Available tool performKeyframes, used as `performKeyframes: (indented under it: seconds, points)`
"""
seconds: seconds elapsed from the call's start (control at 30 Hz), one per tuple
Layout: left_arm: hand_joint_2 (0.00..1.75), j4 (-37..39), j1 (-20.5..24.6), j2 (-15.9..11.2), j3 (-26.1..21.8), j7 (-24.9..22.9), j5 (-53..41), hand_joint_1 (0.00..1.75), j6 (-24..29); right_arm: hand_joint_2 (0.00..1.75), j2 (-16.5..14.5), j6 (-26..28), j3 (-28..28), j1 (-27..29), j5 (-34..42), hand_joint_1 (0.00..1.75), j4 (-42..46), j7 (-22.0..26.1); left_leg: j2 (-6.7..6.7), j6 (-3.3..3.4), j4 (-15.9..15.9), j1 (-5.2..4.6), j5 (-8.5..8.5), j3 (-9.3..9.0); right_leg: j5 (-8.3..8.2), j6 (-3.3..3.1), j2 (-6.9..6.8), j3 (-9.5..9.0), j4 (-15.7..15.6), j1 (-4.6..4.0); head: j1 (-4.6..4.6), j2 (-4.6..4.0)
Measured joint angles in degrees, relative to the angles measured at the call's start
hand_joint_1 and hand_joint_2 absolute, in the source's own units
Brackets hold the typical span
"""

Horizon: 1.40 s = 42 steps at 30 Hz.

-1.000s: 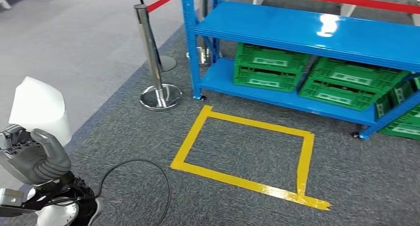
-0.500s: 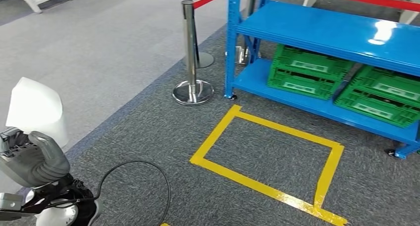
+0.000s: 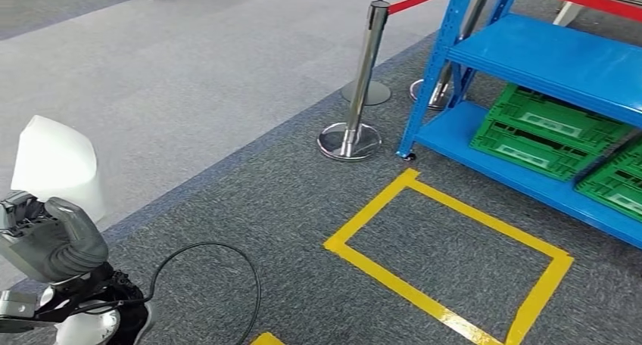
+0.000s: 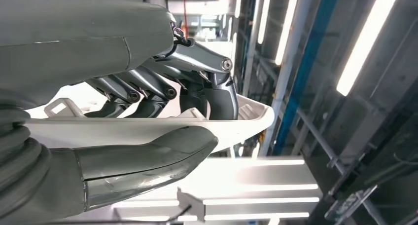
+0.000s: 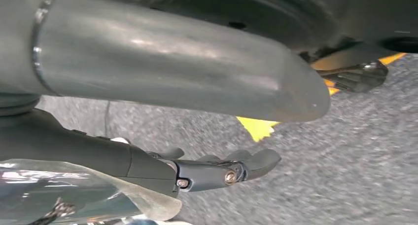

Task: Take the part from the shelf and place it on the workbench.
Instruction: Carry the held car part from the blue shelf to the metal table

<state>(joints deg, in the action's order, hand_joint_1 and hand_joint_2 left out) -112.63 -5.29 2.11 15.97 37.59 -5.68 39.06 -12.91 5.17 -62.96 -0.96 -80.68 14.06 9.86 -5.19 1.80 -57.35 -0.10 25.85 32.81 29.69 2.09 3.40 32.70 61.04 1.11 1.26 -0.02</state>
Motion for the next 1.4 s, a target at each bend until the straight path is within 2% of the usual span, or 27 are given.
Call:
performKeyframes:
  seconds: [0.07, 0.13, 0.2, 0.27, 0.33, 0.37, 0.4, 0.43, 0.5, 0.57, 0.63, 0.67, 0.73, 0.77, 0.8, 0.83, 0.87, 0.9, 0.93, 1.0, 1.07, 1.1, 1.17, 1.23, 1.3, 1.37, 1.4]
  points:
    - [1.75, 0.00, 0.07, 0.00, 0.02, 0.03, -0.01, 1.75, 0.00, 0.00, 0.03, -0.04, 0.01, -0.03, 0.01, 0.00, -0.01, -0.01, -1.34, -0.69, -0.46, 0.06, -0.10, 0.63, -0.47, -0.32, 1.78, -1.71, -3.31, 0.14, 0.03, 0.01]
    - [1.75, 0.00, -0.02, -0.02, 0.01, 0.07, -0.01, 1.75, 0.00, 0.00, 0.01, -0.08, 0.01, -0.08, 0.01, 0.00, -0.01, -0.02, -2.32, -1.46, -0.59, 0.26, -0.35, 1.19, -0.46, -0.82, 0.60, -2.05, -3.55, 0.04, 0.02, 0.01]
    - [1.75, 0.00, -0.01, -0.05, 0.02, 0.10, -0.01, 1.75, 0.00, 0.00, 0.00, -0.08, 0.00, -0.08, 0.01, 0.00, -0.01, 0.00, -0.14, -2.15, -2.14, 0.12, 0.64, 2.02, -0.64, -1.42, -1.00, -2.29, -3.85, 0.16, 0.38, 0.01]
    - [1.75, 0.01, 0.15, -0.05, 0.05, 0.13, -0.01, 1.75, 0.00, 0.00, 0.01, -0.08, -0.01, 0.00, 0.01, 0.00, -0.01, 0.01, 3.35, -2.82, -8.02, 0.09, 3.76, 4.67, -0.56, -1.89, -2.77, -2.52, -3.99, 0.15, 0.81, 0.00]
    - [1.75, 0.03, 0.12, -0.05, 0.07, 0.13, 0.01, 1.75, 0.00, 0.00, 0.02, -0.08, -0.01, 0.08, 0.01, 0.00, -0.01, 0.00, 4.45, -3.29, -15.43, 0.43, 6.73, 8.15, -0.35, -2.08, -4.69, -2.62, -3.98, 0.05, 0.88, 0.00]
    - [1.75, 0.04, 0.06, -0.05, 0.07, 0.13, 0.02, 1.75, 0.00, 0.00, 0.03, -0.08, -0.01, 0.08, 0.00, 0.00, -0.01, 0.00, 4.59, -3.40, -17.11, 0.55, 6.93, 8.92, -0.25, -2.08, -5.59, -2.67, -3.97, 0.03, 0.90, 0.00]
    - [1.75, 0.04, 0.03, -0.06, 0.07, 0.13, 0.02, 1.75, 0.00, 0.00, 0.03, -0.08, -0.01, 0.03, -0.01, 0.00, -0.01, 0.00, 4.76, -3.42, -16.53, 0.63, 6.01, 8.58, -0.14, -2.04, -6.42, -2.78, -3.97, 0.03, 0.90, 0.00]
    - [1.75, 0.04, 0.02, -0.08, 0.07, 0.13, 0.01, 1.75, 0.00, 0.00, 0.03, -0.08, -0.01, -0.04, -0.01, 0.00, -0.01, 0.00, 5.20, -3.34, -13.67, 0.64, 4.19, 7.07, 0.00, -1.94, -7.17, -2.97, -3.97, 0.03, 0.90, 0.00]
    - [1.75, 0.04, 0.12, -0.11, 0.08, 0.13, 0.00, 1.75, 0.00, 0.00, 0.03, -0.08, -0.01, -0.13, -0.02, 0.00, -0.01, 0.01, 7.79, -2.80, -5.60, 0.25, 0.90, 2.87, 0.39, -1.58, -8.47, -3.40, -3.92, -0.16, 0.92, 0.00]
    - [1.75, 0.04, 0.25, -0.12, 0.12, 0.12, -0.01, 1.75, 0.00, 0.00, 0.03, -0.09, -0.01, -0.19, -0.04, 0.00, -0.01, 0.02, 9.62, -1.99, -1.31, -0.28, 0.12, 0.80, 0.76, -1.05, -9.68, -3.67, -3.92, -0.48, 0.86, 0.01]
    - [1.75, 0.03, 0.21, -0.17, 0.11, 0.12, -0.02, 1.75, 0.00, 0.00, 0.03, -0.11, -0.01, -0.33, -0.08, 0.00, -0.01, 0.02, 8.63, -1.19, -0.94, -0.46, 0.29, 0.91, 0.97, -0.43, -10.91, -4.00, -4.16, -0.57, 0.77, 0.01]
    - [1.75, 0.02, 0.14, -0.19, 0.09, 0.13, -0.02, 1.75, 0.00, 0.00, 0.03, -0.12, -0.01, -0.45, -0.09, 0.00, -0.01, 0.02, 7.96, -0.80, -0.69, -0.37, 0.16, 0.86, 1.29, -0.08, -10.44, -4.05, -4.06, -0.49, 0.64, 0.01]
    - [1.75, 0.00, 0.24, -0.15, 0.12, 0.14, -0.04, 1.75, 0.00, 0.00, 0.03, -0.12, 0.01, -0.64, -0.10, 0.00, -0.01, 0.05, 6.63, -0.03, -0.14, -0.07, -0.21, 0.70, 3.39, 0.34, -7.20, -2.80, -1.15, -0.31, 0.33, 0.01]
    - [1.75, 0.01, 0.28, -0.10, 0.14, 0.14, -0.04, 1.75, 0.00, 0.00, 0.03, -0.13, 0.01, -0.64, -0.10, 0.00, -0.01, 0.07, 5.99, 0.20, -0.05, 0.00, -0.31, 0.70, 5.12, 0.37, -5.15, -1.15, 2.14, -0.25, 0.17, 0.00]
    - [1.75, 0.01, 0.34, -0.07, 0.15, 0.13, -0.03, 1.75, 0.00, 0.00, 0.04, -0.13, 0.02, -0.57, -0.10, 0.00, -0.01, 0.06, 5.26, 0.35, -0.05, -0.02, -0.33, 0.75, 6.87, 0.31, -3.99, 0.88, 6.16, -0.25, 0.12, 0.00]
    - [1.75, 0.02, 0.33, -0.05, 0.16, 0.13, -0.03, 1.75, 0.00, 0.00, 0.05, -0.14, 0.02, -0.47, -0.11, 0.00, -0.01, 0.01, 4.44, 0.41, -0.07, -0.09, -0.33, 0.76, 8.04, 0.26, -3.58, 2.92, 9.85, -0.29, 0.11, 0.00]
    - [1.75, 0.04, 0.31, -0.06, 0.16, 0.13, -0.02, 1.75, 0.00, 0.00, 0.08, -0.14, 0.01, -0.37, -0.13, 0.00, -0.01, -0.03, 3.58, 0.43, -0.09, -0.16, -0.33, 0.74, 8.15, 0.18, -3.46, 4.33, 11.96, -0.34, 0.13, 0.00]
    - [1.75, 0.04, 0.32, -0.07, 0.17, 0.13, -0.02, 1.75, 0.00, 0.00, 0.10, -0.14, 0.00, -0.31, -0.14, 0.00, -0.01, -0.06, 2.68, 0.43, -0.12, -0.20, -0.32, 0.70, 7.10, 0.08, -3.40, 4.78, 11.94, -0.38, 0.13, 0.00]
    - [1.75, 0.05, 0.32, -0.08, 0.18, 0.13, -0.02, 1.75, 0.00, 0.00, 0.16, -0.13, 0.00, -0.30, -0.16, 0.00, -0.01, -0.08, 1.76, 0.41, -0.17, -0.21, -0.31, 0.62, 5.00, -0.07, -3.11, 4.13, 9.62, -0.40, 0.13, 0.00]
    - [1.75, 0.05, 0.36, -0.09, 0.18, 0.10, -0.01, 1.75, 0.00, 0.00, 0.29, -0.10, 0.00, -0.32, -0.20, 0.00, -0.02, -0.04, 0.17, 0.21, -0.42, -0.22, -0.21, 0.65, 0.68, -0.40, -0.72, 1.16, 1.85, -0.27, 0.14, 0.00]
    - [1.75, 0.05, 0.44, -0.11, 0.20, -0.02, 0.01, 1.75, 0.00, 0.00, 0.39, -0.10, 0.01, -0.36, -0.22, 0.00, -0.04, -0.01, -1.28, -0.30, -0.76, -0.09, -0.19, 1.06, -0.73, -0.60, 1.51, -1.09, -2.86, -0.17, 0.16, 0.00]
    - [1.75, 0.04, 0.45, -0.13, 0.21, -0.08, 0.02, 1.75, 0.00, 0.00, 0.42, -0.10, 0.02, -0.37, -0.23, 0.00, -0.05, -0.01, -1.99, -0.66, -0.81, 0.03, -0.30, 1.28, -0.51, -0.68, 1.66, -1.46, -3.32, -0.23, 0.19, 0.00]
    - [1.75, 0.04, 0.37, -0.20, 0.21, -0.16, 0.02, 1.75, 0.00, 0.00, 0.43, -0.10, 0.01, -0.44, -0.24, 0.00, -0.07, -0.01, -2.89, -1.37, -0.86, 0.24, -0.44, 1.57, -0.72, -1.07, 0.28, -1.89, -3.71, -0.28, 0.16, 0.00]
    - [1.75, 0.04, 0.44, -0.30, 0.23, -0.17, 0.01, 1.75, 0.00, 0.00, 0.44, -0.09, -0.01, -0.50, -0.26, 0.00, -0.09, 0.02, -0.53, -1.96, -3.30, 0.07, 1.06, 2.67, -0.87, -1.68, -1.40, -2.27, -4.12, -0.08, 0.52, 0.00]
    - [1.75, 0.04, 0.55, -0.39, 0.27, -0.19, 0.02, 1.75, 0.00, 0.00, 0.45, -0.09, -0.01, -0.43, -0.28, 0.00, -0.10, 0.04, 3.14, -2.51, -10.24, 0.12, 4.63, 5.84, -0.68, -2.13, -3.25, -2.53, -4.24, -0.11, 0.87, 0.00]
    - [1.75, 0.06, 0.51, -0.46, 0.28, -0.21, 0.04, 1.75, 0.00, 0.00, 0.48, -0.10, -0.01, -0.31, -0.30, 0.00, -0.10, 0.02, 4.39, -2.98, -16.73, 0.49, 6.93, 8.90, -0.44, -2.23, -5.13, -2.69, -4.23, -0.19, 0.85, 0.00]
    - [1.75, 0.07, 0.49, -0.47, 0.28, -0.21, 0.03, 1.75, 0.00, 0.00, 0.50, -0.10, -0.01, -0.31, -0.30, 0.00, -0.10, 0.00, 4.60, -3.11, -17.26, 0.66, 6.55, 9.13, -0.31, -2.17, -5.99, -2.79, -4.22, -0.19, 0.85, 0.00]
